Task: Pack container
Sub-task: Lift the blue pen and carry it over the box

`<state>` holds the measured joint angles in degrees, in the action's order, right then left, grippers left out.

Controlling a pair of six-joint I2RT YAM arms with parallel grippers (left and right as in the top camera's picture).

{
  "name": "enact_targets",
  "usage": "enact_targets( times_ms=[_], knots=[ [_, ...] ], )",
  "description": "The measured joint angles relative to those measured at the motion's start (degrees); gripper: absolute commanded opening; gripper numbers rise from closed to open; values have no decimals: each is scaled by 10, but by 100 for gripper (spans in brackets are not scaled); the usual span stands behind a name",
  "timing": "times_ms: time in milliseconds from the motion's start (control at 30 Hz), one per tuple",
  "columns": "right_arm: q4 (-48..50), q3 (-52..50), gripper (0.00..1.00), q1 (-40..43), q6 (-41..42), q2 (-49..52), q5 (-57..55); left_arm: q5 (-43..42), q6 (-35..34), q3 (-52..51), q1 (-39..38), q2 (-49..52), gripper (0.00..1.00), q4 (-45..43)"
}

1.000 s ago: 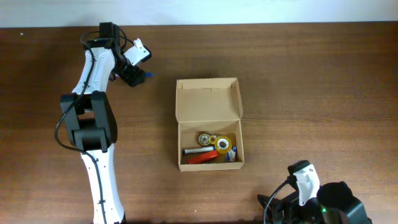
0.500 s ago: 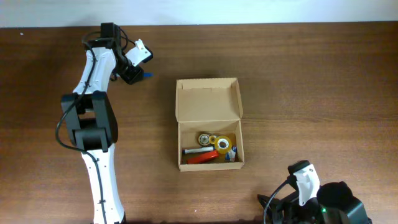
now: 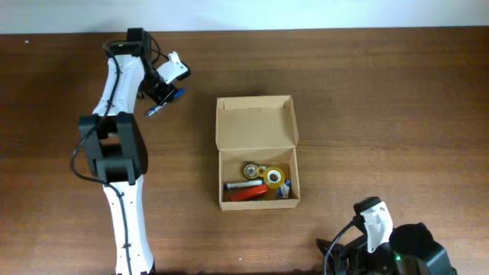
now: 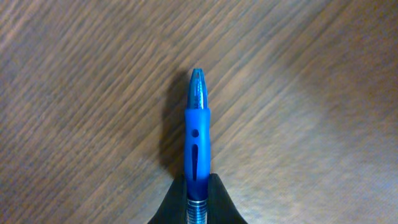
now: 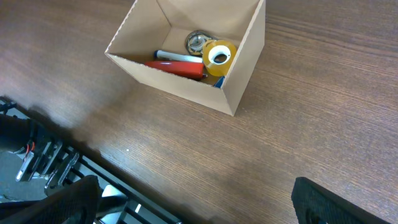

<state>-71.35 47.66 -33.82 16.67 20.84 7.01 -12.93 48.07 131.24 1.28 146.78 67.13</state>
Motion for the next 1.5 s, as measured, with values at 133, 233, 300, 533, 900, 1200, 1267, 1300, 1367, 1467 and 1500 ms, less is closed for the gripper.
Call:
enact_targets(
  times_ms=[133,233,300,533,900,1200,1267,1300,1367,1467,1500],
  knots=[
    [0,0,99,0,0,0,0,3,-12,101,-19,9,2,85],
    [0,0,99,0,0,0,0,3,-15,194,-39,9,2,147],
    [0,0,99,0,0,0,0,2,-16,232,-54,3,2,169],
    [0,0,99,0,0,0,0,-1,-18,246,-123,-58,2,210],
    [0,0,99,0,0,0,0,-30,-19,-10,-189,-345,2,124],
    [0,0,99,0,0,0,0,-32,-32,-312,-255,-484,2,66],
    [0,0,99,0,0,0,0,-32,-39,-344,-278,-484,2,64],
    [0,0,99,0,0,0,0,-32,-42,-357,-289,-484,2,64],
    [0,0,99,0,0,0,0,-31,-45,-375,-307,-484,2,63],
    [0,0,99,0,0,0,0,-31,-47,-401,-322,-485,2,58],
    [0,0,99,0,0,0,0,-31,-48,-410,-325,-485,2,56]
  ],
)
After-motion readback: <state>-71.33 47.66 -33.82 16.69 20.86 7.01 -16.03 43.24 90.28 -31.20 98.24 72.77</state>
